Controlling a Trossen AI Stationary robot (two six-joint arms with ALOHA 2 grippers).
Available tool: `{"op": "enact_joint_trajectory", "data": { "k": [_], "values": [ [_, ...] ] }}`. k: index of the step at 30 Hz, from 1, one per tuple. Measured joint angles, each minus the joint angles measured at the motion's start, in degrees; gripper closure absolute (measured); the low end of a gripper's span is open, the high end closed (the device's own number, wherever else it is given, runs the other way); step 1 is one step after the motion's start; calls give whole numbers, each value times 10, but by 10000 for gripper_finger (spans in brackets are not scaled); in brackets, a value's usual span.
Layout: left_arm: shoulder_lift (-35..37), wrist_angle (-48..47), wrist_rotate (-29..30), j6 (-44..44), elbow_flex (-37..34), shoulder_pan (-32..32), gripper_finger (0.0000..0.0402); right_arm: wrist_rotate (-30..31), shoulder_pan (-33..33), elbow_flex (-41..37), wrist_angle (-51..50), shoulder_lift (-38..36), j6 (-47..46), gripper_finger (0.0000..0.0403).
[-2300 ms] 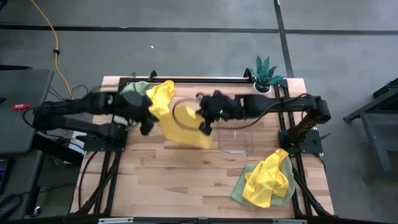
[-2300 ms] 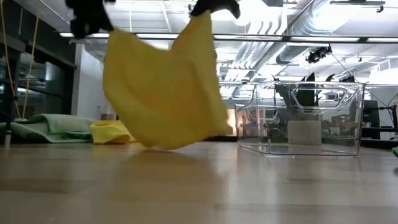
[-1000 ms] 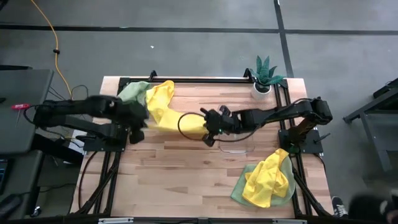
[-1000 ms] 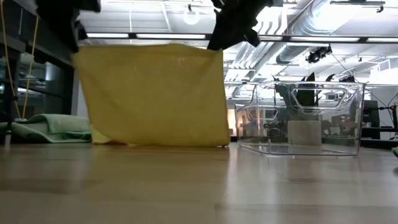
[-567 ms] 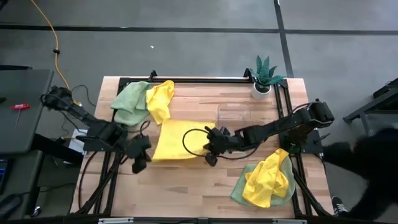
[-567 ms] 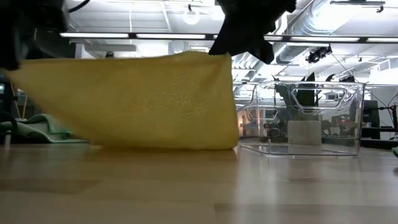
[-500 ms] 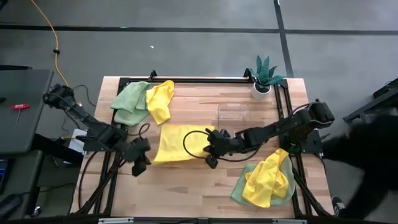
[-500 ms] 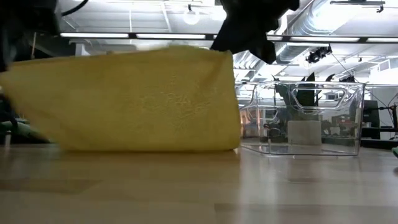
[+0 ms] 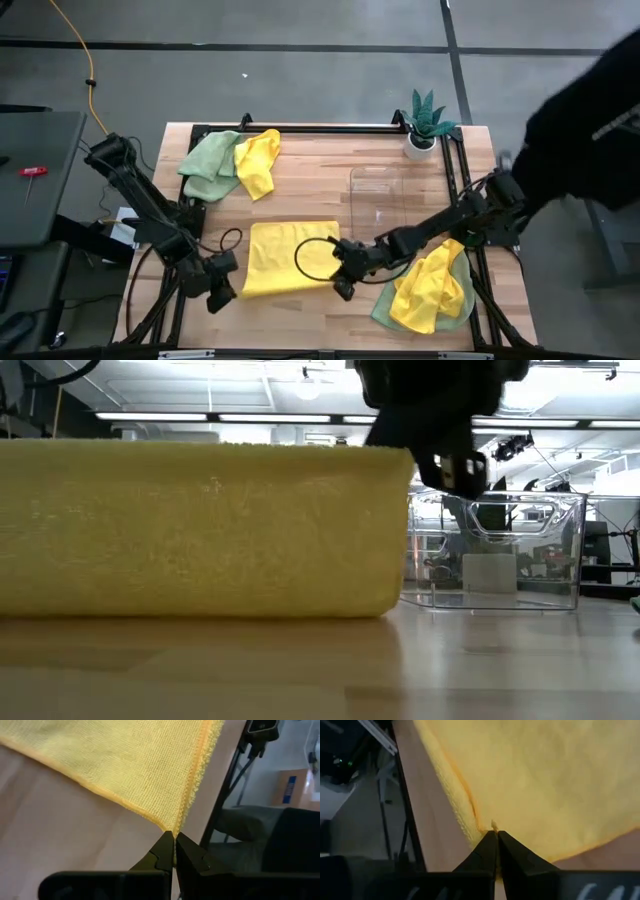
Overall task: Fold microfiber towels
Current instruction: Fold the middle yellow microfiber towel
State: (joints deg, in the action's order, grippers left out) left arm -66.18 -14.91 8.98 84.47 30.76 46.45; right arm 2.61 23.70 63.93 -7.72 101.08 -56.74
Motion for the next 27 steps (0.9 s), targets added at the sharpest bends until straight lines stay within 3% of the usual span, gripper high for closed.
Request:
{"op": "enact_joint_trajectory", "data": {
  "k": [6, 11, 18, 22, 27],
  "values": [
    [-14, 21, -76, -29, 0, -41, 401, -44, -3, 0, 2, 3, -57, 403],
    [0, -15, -107, -75, -1, -96, 401, -28, -31, 0, -3, 3, -86, 403],
    [6, -93, -94, -117, -1, -170, 401, 17, -73, 0, -6, 3, -116, 403],
    [6, -101, -64, -122, -1, -188, 401, 25, -76, 0, -19, 2, -126, 403],
    [6, -115, -25, -109, -1, -199, 401, 87, -75, 0, -90, 2, -182, 403]
  ]
}}
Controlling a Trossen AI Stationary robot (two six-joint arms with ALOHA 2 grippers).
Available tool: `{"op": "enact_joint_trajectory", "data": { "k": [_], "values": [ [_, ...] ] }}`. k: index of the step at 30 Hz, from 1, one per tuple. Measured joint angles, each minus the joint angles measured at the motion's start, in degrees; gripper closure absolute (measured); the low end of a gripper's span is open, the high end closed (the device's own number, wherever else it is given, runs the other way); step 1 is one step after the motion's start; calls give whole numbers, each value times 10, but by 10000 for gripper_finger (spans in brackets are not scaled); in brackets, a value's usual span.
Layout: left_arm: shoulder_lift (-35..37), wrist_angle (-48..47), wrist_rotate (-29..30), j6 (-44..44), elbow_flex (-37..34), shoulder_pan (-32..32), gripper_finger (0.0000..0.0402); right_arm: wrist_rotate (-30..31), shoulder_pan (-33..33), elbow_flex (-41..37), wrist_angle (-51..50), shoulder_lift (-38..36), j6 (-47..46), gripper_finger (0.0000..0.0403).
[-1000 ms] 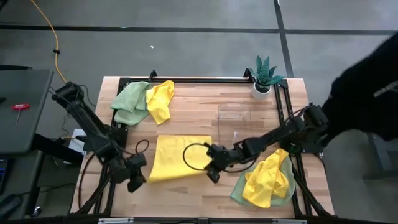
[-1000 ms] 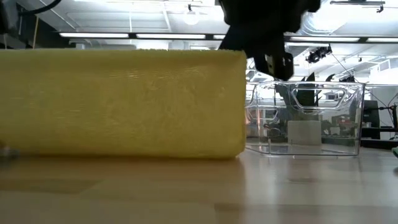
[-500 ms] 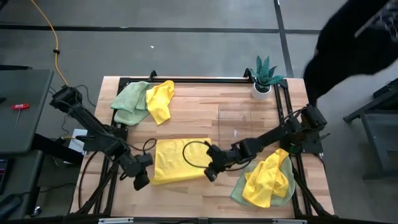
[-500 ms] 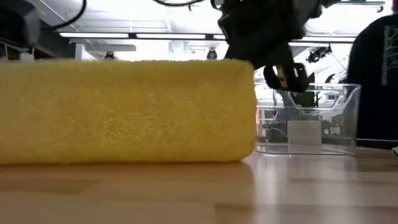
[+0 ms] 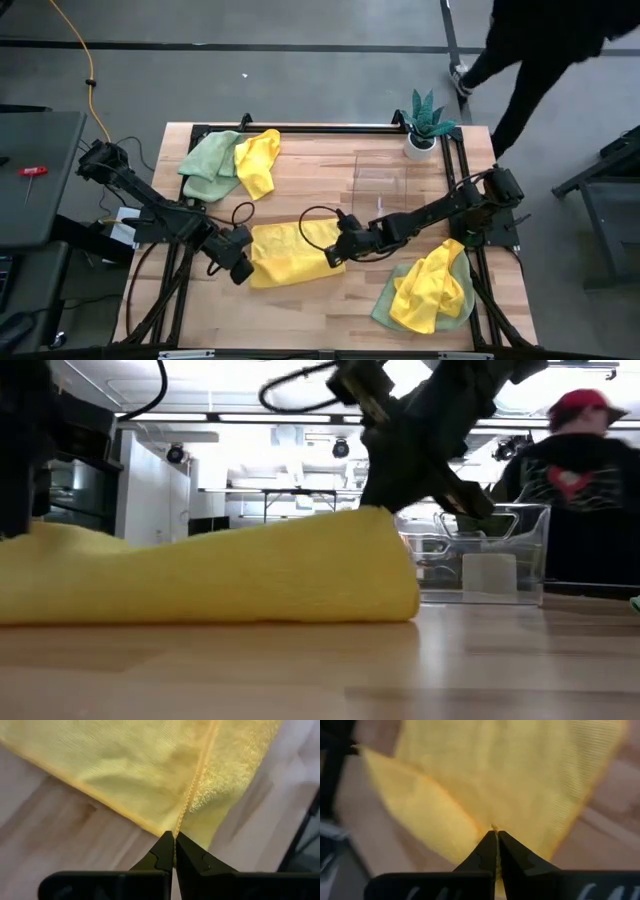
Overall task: Fold microfiber towels
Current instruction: Fold the middle yellow microfiber towel
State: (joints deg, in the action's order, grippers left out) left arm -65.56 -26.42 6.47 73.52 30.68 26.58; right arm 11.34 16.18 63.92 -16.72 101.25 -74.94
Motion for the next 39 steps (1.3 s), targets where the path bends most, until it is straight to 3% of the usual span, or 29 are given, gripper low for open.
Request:
{"op": "enact_joint_trajectory", "data": {
  "k": [20, 30, 39],
  "values": [
    [0, -44, 187, 90, 0, 2, 401, 185, -2, 0, -23, -1, -101, 403],
    [0, -97, 288, 213, 1, 60, 401, 187, -24, 0, -19, 27, -101, 403],
    [-33, -115, 293, 224, 1, 62, 401, 191, -34, 0, -19, 43, -101, 403]
  ]
}}
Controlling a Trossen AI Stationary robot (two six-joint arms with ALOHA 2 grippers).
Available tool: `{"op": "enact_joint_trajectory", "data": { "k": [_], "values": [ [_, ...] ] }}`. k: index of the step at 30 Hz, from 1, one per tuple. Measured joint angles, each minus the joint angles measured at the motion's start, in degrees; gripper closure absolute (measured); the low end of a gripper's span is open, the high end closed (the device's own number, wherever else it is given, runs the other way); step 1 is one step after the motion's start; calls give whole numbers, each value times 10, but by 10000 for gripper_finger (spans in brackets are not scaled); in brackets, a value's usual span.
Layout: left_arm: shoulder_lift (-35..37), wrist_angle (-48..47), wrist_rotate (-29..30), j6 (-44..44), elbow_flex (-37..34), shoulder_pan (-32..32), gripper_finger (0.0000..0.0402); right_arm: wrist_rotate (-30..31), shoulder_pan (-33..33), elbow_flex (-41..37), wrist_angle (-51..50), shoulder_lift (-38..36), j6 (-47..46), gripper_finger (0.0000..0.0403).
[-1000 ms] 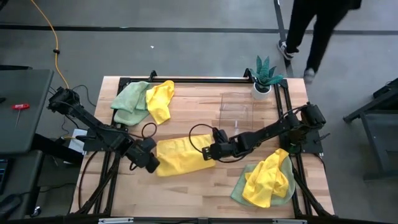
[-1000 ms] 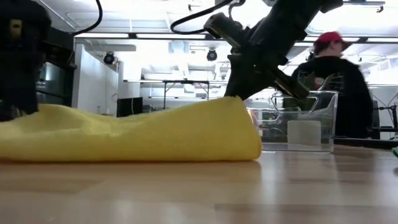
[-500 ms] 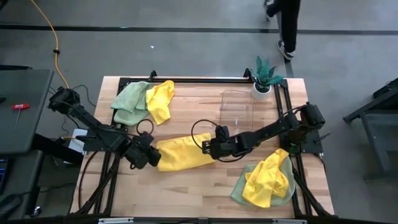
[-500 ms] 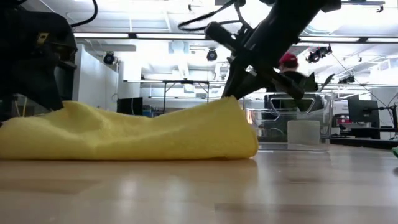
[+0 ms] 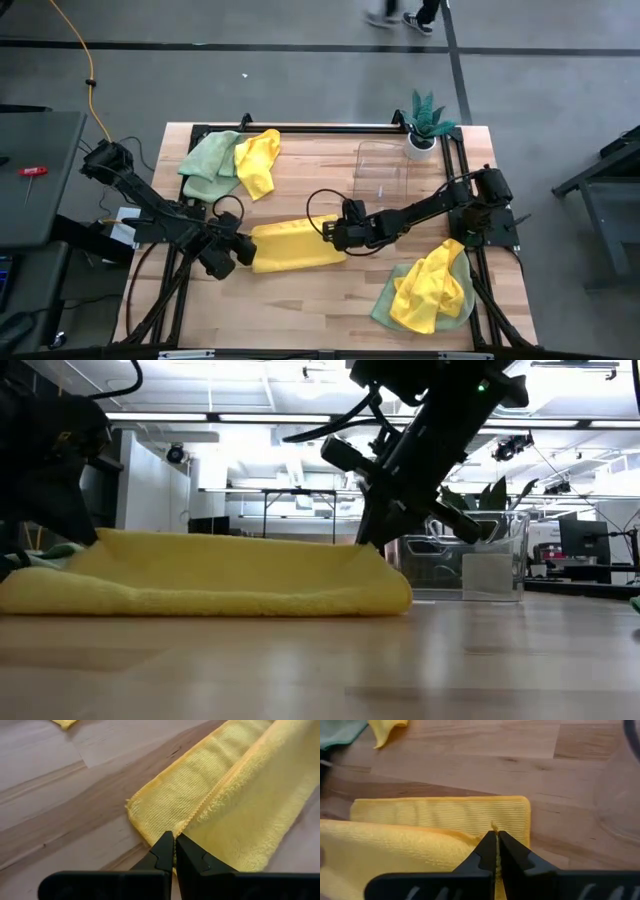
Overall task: Fold microfiber towels
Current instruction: Fold the middle yellow microfiber towel
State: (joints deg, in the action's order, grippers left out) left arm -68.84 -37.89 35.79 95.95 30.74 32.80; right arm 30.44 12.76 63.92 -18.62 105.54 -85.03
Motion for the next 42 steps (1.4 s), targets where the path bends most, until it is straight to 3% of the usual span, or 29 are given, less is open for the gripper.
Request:
{"op": "enact_joint_trajectory", "data": {
  "k": [19, 28, 35, 42],
  "values": [
    [-36, -1, -5, -5, 0, -2, 367, -4, -9, 0, 0, 0, 0, 396],
    [-26, -39, -25, -42, 0, -18, 311, -33, -31, 0, 4, 0, 17, 295],
    [41, -60, -36, -109, 0, -29, 240, -69, -47, 0, 0, -12, 89, 203],
    [127, -49, -22, -173, 0, -29, 196, -87, -51, 0, -1, -56, 227, 181]
  ]
}}
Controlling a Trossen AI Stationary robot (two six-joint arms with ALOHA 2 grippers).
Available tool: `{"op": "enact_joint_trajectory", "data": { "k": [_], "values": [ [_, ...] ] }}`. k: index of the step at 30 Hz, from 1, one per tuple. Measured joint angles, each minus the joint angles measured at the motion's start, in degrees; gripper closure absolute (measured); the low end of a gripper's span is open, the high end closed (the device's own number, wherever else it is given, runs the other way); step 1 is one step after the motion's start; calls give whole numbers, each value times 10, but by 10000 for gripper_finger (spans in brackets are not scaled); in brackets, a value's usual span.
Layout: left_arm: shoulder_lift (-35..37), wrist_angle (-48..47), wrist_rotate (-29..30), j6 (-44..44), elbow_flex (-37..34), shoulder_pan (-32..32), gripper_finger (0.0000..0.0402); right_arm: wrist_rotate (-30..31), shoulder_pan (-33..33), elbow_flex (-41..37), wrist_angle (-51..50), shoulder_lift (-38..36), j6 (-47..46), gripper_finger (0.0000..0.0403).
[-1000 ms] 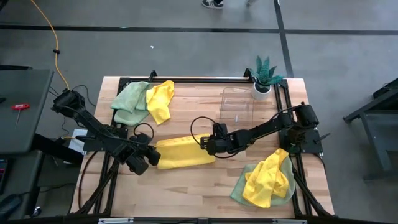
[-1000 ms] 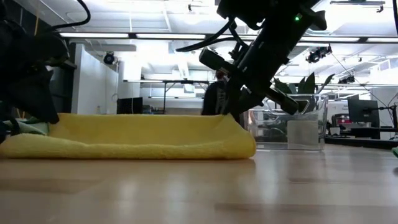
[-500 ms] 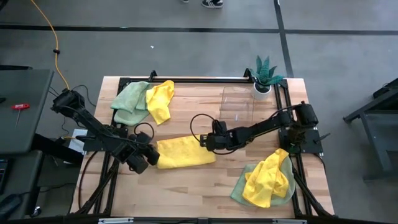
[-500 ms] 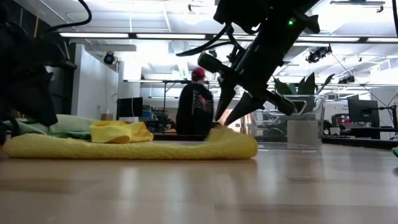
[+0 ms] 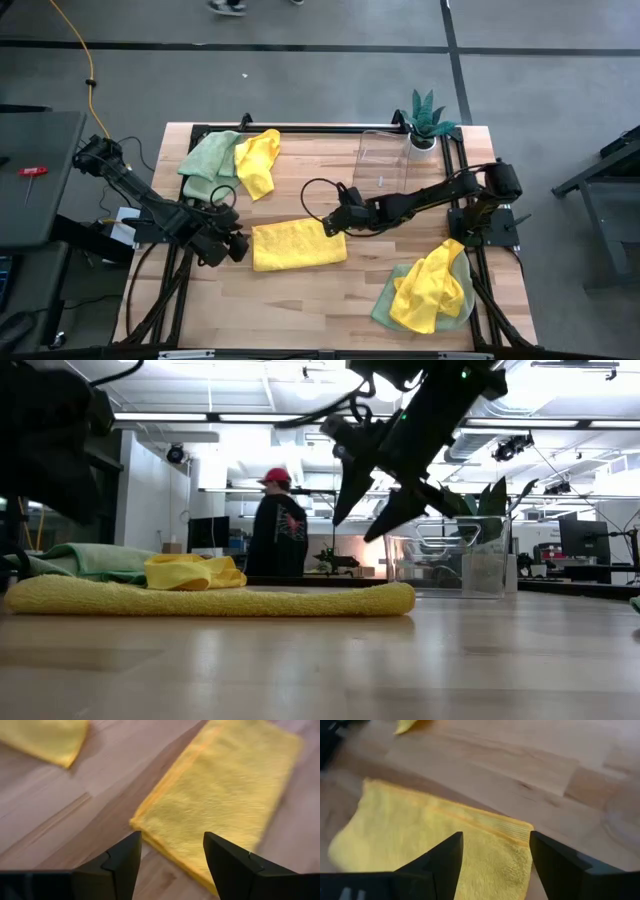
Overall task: Fold microfiber towels
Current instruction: Fold the middle yellow microfiber towel
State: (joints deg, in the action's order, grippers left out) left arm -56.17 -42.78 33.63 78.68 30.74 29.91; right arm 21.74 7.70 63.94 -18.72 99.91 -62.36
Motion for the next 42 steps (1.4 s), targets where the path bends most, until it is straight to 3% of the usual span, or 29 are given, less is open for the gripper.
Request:
{"op": "enact_joint_trajectory", "data": {
  "k": [5, 17, 27, 37, 42],
  "values": [
    [31, 43, -11, -56, 0, 0, 193, -55, 18, 0, -1, -17, 98, 181],
    [28, 69, -25, -68, 0, 0, 196, -73, 29, 1, -7, -18, 114, 181],
    [15, 179, -98, -228, 0, 2, 197, -178, 41, 1, -2, -18, 250, 181],
    [-94, 213, -148, -357, 0, 2, 197, -188, 70, 0, -3, -18, 470, 181],
    [-173, 264, -167, -380, 0, 2, 197, -179, 72, 1, -3, -18, 498, 181]
  ]
}}
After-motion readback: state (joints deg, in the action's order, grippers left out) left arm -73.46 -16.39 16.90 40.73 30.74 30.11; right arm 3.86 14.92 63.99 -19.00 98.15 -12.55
